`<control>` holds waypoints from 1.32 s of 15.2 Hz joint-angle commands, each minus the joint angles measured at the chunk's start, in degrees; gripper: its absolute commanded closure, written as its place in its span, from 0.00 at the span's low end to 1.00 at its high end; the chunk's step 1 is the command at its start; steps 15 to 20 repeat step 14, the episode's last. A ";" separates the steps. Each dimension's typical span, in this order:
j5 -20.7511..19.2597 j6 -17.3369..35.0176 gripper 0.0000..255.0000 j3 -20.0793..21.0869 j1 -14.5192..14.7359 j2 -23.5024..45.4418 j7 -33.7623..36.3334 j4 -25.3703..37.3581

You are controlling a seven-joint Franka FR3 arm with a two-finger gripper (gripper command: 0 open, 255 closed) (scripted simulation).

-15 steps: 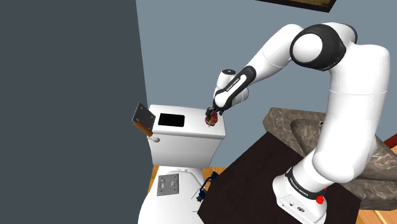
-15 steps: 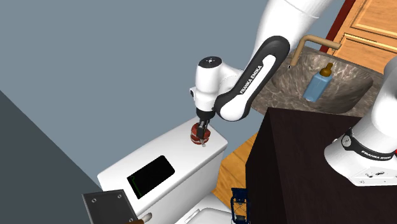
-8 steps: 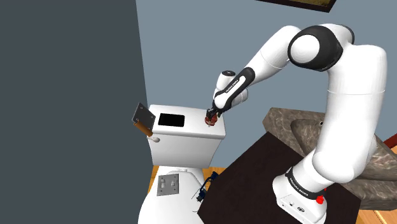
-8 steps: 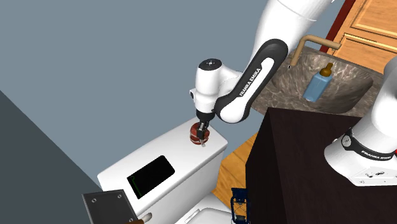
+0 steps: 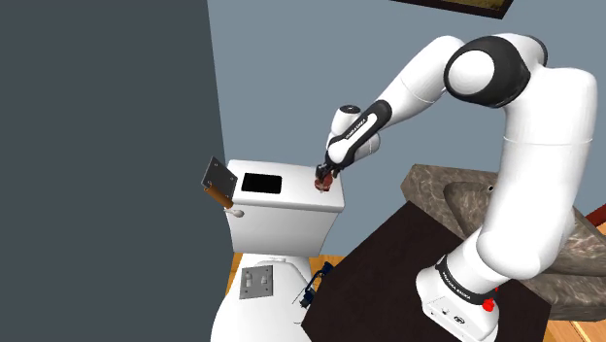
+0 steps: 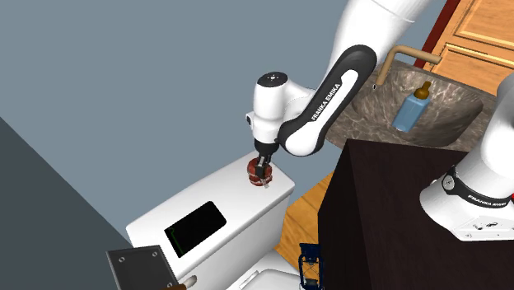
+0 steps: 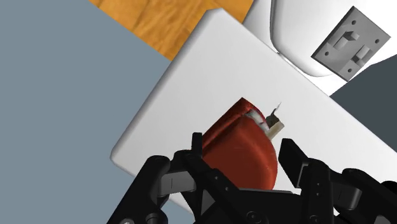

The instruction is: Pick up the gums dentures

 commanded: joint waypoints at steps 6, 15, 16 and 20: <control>0.20 -4.19 1.00 0.20 -0.16 -5.36 -0.26 -1.19; 0.43 -8.14 1.00 0.35 -0.26 -9.85 -0.52 -1.73; 0.43 -8.14 1.00 0.35 -0.26 -9.85 -0.52 -1.73; 0.43 -8.14 1.00 0.35 -0.26 -9.85 -0.52 -1.73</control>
